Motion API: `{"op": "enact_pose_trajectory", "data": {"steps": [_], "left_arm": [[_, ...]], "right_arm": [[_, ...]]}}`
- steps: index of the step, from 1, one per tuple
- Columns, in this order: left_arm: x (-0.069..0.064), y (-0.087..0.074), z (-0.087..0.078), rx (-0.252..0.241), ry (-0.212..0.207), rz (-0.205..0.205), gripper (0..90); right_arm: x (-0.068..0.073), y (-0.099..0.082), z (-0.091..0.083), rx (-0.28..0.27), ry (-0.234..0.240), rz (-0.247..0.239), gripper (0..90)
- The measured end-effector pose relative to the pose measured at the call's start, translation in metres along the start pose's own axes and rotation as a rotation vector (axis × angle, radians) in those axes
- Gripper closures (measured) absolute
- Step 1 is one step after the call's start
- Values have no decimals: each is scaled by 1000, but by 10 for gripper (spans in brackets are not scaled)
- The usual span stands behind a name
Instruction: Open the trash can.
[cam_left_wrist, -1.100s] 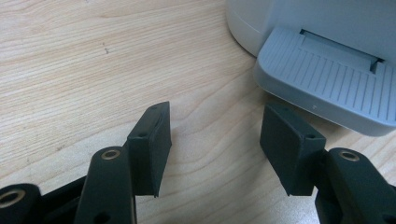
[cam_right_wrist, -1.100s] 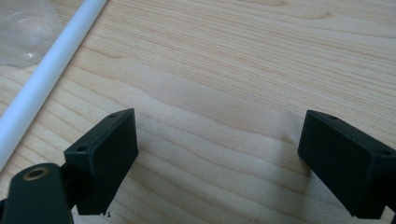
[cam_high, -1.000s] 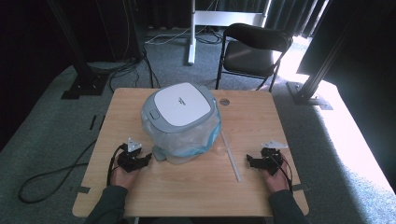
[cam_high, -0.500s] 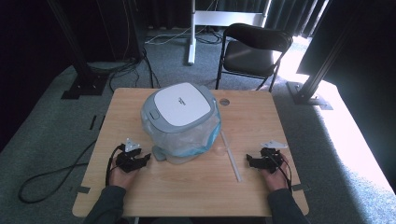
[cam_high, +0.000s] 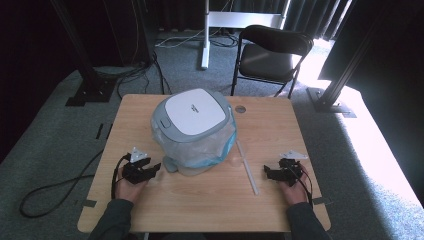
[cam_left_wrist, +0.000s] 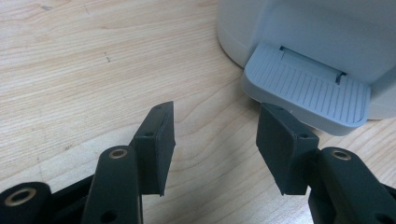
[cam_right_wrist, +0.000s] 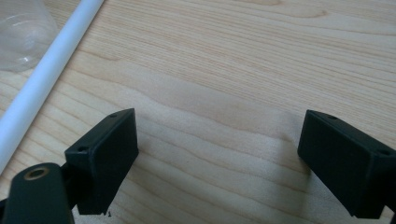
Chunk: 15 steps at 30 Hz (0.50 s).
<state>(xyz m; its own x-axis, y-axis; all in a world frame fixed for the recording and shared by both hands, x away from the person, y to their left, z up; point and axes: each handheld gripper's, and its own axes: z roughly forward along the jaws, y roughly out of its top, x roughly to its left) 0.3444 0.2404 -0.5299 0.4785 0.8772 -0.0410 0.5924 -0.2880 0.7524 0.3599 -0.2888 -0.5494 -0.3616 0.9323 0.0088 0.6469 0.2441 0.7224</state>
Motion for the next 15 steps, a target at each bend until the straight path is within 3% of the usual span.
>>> {"op": "enact_pose_trajectory", "data": {"steps": [7, 15], "left_arm": [[2, 4, -6, -15, -33, -20, 471], [6, 8, -13, -30, -33, -12, 470]], "right_arm": [[0, 0, 0, 0, 0, 0, 115], [0, 0, 0, 0, 0, 1, 116]]}}
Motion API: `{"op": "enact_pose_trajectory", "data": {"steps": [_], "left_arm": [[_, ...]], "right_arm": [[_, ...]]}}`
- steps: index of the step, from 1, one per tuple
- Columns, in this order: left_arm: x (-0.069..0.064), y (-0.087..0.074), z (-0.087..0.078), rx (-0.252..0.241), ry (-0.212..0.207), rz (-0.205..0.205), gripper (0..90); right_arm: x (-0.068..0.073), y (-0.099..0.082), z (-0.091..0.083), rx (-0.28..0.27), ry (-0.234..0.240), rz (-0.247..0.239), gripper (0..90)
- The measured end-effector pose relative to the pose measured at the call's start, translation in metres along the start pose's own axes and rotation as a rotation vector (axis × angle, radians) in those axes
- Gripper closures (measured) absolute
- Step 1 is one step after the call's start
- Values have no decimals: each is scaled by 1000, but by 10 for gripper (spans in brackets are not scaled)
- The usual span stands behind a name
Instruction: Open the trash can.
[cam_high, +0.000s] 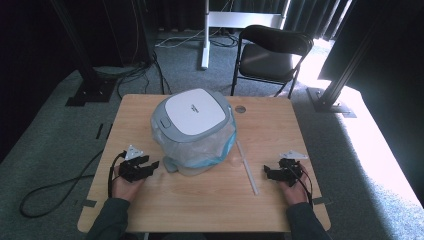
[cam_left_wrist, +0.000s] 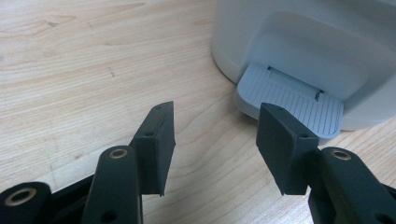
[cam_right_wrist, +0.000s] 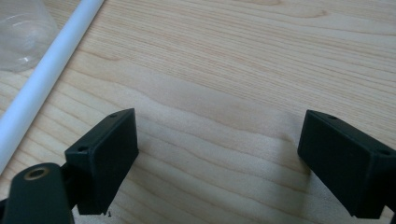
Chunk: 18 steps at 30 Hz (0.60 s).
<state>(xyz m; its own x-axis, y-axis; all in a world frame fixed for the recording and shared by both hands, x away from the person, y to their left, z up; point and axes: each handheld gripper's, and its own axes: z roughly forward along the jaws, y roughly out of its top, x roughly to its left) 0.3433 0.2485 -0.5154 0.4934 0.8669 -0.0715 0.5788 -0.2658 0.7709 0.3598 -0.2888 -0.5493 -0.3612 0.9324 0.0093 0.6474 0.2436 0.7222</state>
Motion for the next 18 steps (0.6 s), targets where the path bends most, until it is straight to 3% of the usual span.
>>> {"op": "enact_pose_trajectory", "data": {"steps": [18], "left_arm": [[0, 27, -23, -21, -19, 83, 487]], "right_arm": [[0, 0, 0, 0, 0, 0, 116]]}}
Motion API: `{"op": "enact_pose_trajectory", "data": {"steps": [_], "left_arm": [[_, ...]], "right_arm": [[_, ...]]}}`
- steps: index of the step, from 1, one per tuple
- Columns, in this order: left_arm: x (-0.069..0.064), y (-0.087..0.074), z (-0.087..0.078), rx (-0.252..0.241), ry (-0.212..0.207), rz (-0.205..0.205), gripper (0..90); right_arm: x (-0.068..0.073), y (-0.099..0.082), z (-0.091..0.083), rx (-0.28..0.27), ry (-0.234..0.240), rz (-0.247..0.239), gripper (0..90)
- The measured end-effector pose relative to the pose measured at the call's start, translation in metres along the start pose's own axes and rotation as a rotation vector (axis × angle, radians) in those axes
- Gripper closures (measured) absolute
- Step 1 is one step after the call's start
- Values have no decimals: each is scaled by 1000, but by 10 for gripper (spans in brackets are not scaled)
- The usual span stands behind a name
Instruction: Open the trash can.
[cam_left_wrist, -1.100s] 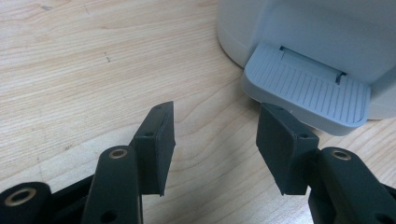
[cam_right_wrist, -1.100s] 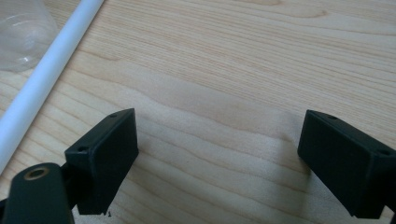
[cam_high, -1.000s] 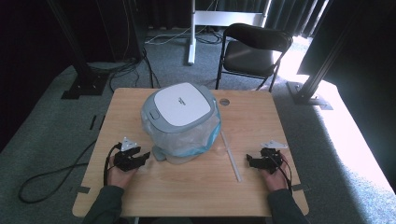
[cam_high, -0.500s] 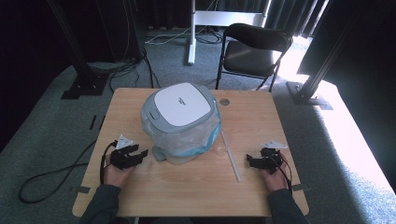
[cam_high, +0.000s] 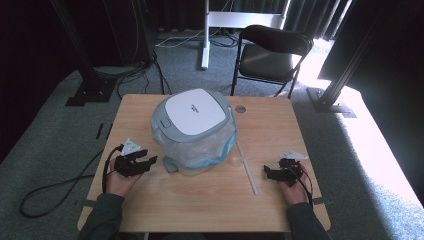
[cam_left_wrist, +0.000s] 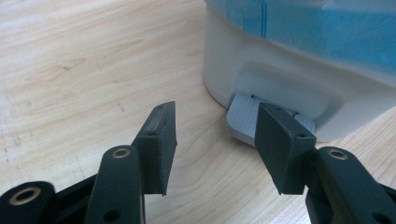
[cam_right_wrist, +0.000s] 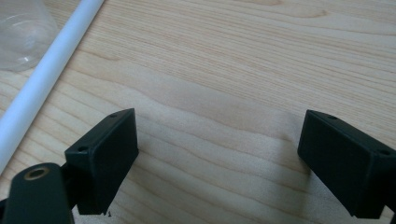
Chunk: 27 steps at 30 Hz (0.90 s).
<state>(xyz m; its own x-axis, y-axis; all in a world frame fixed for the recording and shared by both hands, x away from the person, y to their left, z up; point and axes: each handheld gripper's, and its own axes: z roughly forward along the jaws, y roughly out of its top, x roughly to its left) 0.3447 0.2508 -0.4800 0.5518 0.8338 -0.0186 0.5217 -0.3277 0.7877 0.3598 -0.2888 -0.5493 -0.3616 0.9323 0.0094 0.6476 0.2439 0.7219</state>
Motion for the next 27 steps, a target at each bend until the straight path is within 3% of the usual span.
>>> {"op": "enact_pose_trajectory", "data": {"steps": [14, 27], "left_arm": [[9, 24, -10, -35, -22, 24, 487], [9, 51, -15, -18, -28, 82, 487]], "right_arm": [[0, 0, 0, -1, 1, -1, 116], [0, 0, 0, -1, 1, -2, 116]]}}
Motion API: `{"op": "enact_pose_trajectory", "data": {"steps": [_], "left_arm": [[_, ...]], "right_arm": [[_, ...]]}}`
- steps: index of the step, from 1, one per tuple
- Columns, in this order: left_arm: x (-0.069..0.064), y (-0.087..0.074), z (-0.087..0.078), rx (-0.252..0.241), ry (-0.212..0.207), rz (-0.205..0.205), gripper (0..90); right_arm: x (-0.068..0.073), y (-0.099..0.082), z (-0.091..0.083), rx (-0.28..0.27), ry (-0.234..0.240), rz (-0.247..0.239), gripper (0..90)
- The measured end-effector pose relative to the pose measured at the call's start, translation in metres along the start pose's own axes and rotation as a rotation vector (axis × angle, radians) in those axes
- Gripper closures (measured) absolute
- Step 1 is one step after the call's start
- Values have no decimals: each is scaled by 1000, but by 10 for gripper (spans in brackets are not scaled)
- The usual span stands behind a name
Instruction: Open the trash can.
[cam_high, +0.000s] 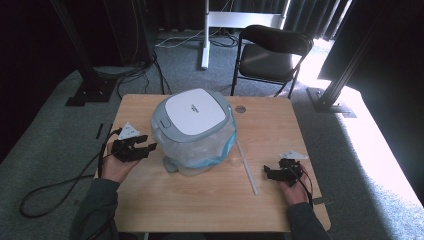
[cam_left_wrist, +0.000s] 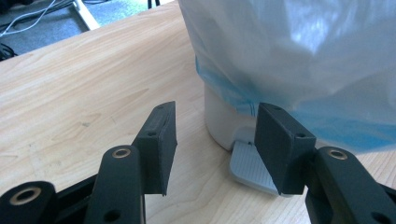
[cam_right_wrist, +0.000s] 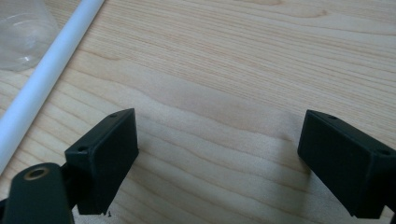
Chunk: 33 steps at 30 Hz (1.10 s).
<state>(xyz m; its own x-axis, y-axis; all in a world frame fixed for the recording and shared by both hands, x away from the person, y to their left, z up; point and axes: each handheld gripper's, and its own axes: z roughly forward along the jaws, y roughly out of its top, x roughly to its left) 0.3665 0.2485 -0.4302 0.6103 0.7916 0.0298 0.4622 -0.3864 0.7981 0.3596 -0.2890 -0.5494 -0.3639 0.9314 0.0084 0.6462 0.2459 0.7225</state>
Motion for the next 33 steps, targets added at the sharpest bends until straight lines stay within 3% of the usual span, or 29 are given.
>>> {"op": "enact_pose_trajectory", "data": {"steps": [17, 25, 33], "left_arm": [[1, 19, -20, -2, 9, 50, 488], [7, 18, -38, -39, 9, 21, 520], [9, 32, -50, -75, -16, 18, 528]], "right_arm": [[0, 0, 0, 0, 1, -1, 116], [0, 0, 0, 1, 1, -1, 116], [0, 0, 0, 1, 1, -1, 116]]}}
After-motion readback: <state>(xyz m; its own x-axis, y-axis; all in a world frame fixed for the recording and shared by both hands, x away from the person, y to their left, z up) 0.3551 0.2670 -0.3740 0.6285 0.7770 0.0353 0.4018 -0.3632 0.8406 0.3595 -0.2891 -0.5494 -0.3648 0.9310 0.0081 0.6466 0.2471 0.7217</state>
